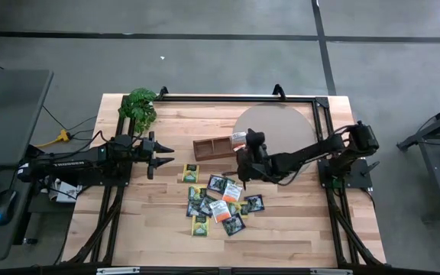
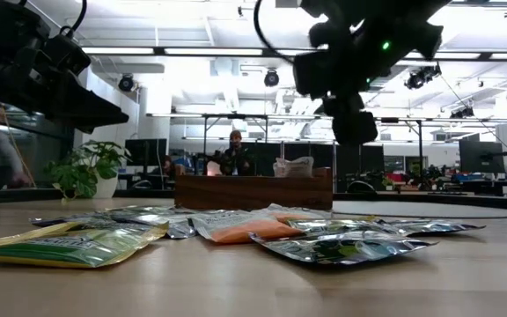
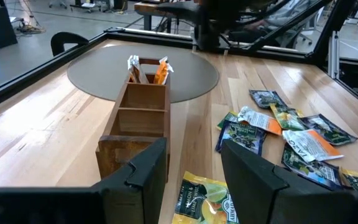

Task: Pick & Place Tea
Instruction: Put the white tea bag into the right section of the wooden organizer

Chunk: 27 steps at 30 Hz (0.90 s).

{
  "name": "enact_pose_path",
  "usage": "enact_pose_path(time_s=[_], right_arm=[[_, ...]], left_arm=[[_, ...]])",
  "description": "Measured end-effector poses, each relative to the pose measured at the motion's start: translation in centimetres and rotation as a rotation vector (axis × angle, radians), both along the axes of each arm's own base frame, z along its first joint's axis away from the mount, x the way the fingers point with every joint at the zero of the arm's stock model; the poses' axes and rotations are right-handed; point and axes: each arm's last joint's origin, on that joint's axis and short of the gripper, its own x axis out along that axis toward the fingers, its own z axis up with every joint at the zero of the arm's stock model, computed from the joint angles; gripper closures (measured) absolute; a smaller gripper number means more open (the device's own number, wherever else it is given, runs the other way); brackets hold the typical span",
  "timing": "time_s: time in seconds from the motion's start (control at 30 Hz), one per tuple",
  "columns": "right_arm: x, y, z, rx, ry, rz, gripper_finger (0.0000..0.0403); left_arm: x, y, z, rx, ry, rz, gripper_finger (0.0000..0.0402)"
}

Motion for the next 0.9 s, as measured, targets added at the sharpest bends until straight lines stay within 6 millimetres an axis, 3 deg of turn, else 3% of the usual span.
enact_pose_path(time_s=[0.23, 0.37, 0.47, 0.73, 0.9], right_arm=[[-0.6, 2.8, 1.1, 0.149, -0.356, 0.05, 0.0289], [-0.9, 3.6, 2.1, 0.488, -0.654, 0.098, 0.0289], [-0.9, 3.6, 2.8, 0.805, -0.776, 0.114, 0.0289], [-0.9, 3.5, 2.4, 1.433, -0.703, 0.057, 0.0289], [-1.1, 3.2, 2.0, 1.602, -0.658, -0.041, 0.0289]], left_arm=[[0.0, 0.0, 0.0, 0.0, 0.0, 0.0, 0.0252], [0.0, 0.0, 0.0, 0.0, 0.0, 0.0, 0.0252], [0.0, 0.0, 0.0, 0.0, 0.0, 0.0, 0.0252], [0.0, 0.0, 0.0, 0.0, 0.0, 0.0, 0.0252], [0.0, 0.0, 0.0, 0.0, 0.0, 0.0, 0.0252]])
